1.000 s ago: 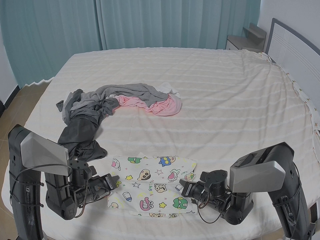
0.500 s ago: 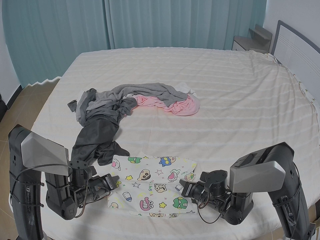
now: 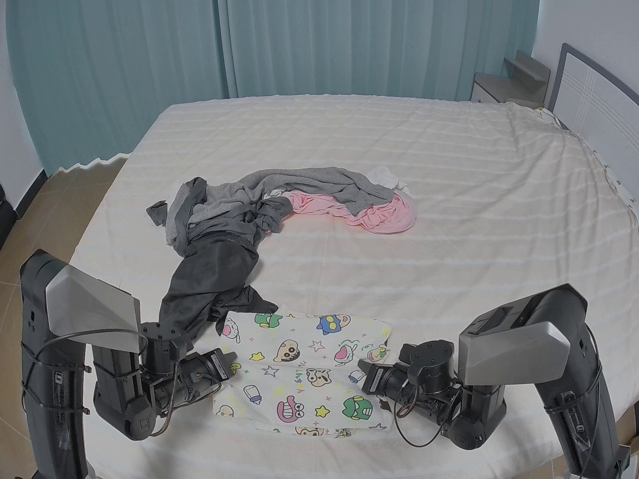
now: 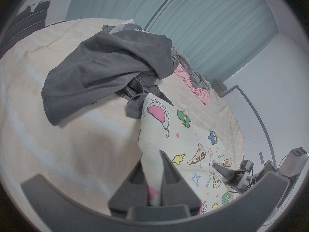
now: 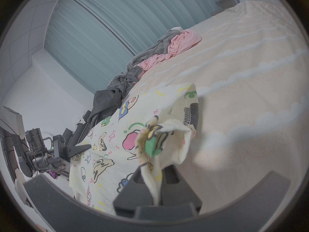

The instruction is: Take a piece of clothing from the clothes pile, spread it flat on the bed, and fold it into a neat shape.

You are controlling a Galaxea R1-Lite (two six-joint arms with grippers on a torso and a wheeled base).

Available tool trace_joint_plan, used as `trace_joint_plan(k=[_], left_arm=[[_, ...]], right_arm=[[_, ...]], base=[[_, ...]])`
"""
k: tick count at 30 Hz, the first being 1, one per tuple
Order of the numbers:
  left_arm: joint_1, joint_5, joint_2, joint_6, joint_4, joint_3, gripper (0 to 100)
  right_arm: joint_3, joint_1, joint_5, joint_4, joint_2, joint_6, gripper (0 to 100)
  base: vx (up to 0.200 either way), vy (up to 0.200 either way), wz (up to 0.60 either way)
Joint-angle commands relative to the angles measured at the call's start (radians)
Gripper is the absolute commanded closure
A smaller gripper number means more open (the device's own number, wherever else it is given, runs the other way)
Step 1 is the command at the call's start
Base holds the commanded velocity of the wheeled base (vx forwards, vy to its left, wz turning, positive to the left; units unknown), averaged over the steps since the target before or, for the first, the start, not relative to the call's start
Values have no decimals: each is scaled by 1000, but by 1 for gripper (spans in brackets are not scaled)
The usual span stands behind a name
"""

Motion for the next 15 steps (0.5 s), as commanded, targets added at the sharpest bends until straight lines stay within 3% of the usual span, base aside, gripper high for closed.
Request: trace_joint_plan(k=[1,11,15], left_arm=[[-1,-4,2,0,-18,5,0],[37,-15,-73,-5,-18,74,0],[130,-83,-225,-5,-18,152,0]], right_arm=[[4,2,2,-14,-2,0,0],[133,-18,2,-14,-137,0,0],[257,-63,-1,-14,-309,-20,0]], base=[[0,0,0],[0,0,0],[0,0,0]])
